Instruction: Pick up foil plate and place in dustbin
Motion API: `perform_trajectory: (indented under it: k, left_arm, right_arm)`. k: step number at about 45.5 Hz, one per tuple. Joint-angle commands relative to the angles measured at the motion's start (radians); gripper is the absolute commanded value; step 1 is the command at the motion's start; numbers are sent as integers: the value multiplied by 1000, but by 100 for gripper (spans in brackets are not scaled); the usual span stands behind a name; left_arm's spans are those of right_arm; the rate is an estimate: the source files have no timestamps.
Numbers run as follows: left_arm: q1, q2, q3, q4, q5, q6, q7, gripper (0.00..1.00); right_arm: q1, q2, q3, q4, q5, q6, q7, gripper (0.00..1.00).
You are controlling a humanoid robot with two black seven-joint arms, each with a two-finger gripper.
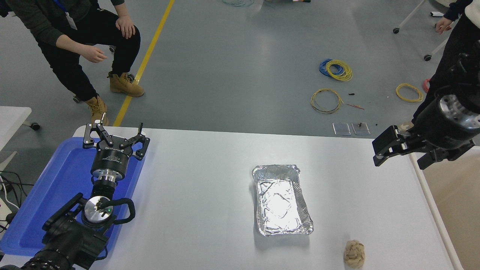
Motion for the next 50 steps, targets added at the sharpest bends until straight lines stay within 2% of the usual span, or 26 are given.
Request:
perform_trajectory:
  k: [1, 50]
  left_arm:
    - [1, 0, 0, 0, 0, 1, -2, 100]
    - [1, 0, 0, 0, 0, 1, 0, 100]
  right_arm:
    - [-4, -3, 5, -5, 0, -2, 0, 100]
    - [-2, -18, 19, -6, -2, -4, 2, 100]
